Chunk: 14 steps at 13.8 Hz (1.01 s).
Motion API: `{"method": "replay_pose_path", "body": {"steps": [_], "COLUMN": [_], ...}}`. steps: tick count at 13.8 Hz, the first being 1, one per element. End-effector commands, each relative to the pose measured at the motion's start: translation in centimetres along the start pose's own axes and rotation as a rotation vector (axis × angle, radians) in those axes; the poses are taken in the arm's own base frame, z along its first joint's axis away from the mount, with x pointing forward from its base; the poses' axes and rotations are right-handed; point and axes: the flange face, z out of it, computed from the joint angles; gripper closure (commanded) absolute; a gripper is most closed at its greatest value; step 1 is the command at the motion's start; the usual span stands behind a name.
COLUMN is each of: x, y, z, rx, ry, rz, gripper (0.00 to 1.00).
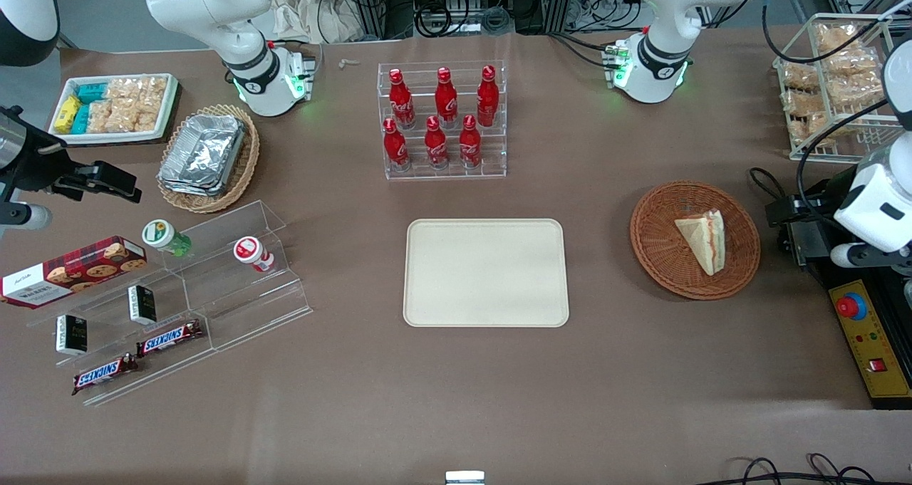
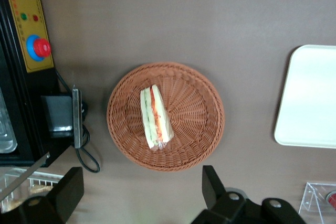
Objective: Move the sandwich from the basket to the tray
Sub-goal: 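Lower the open left gripper over the wrapped sandwich in the basket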
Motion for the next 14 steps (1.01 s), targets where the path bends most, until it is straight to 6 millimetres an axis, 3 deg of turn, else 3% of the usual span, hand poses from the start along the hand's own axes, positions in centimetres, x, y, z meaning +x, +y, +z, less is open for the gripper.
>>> {"method": "replay_pose_path", "body": {"steps": [1,4,7,10,14], "x": [-3.2,-6.5,-8.2,-8.2,-6.3], "y": [-0.6,-0.8,-1.2,-1.0,-0.5], "z": [1.2,5.5,11.1,14.1,18.9], "rx": [0.009,-0.002,-0.017,-0.019,-0.008], "ry": [0.018,0.080,0.103,0.099,0.034], "rz": [-0.016,-0.027,-0.075,-0.138,-0.263], "gripper": [0.00,0.00,0.00,0.00,0.00]}}
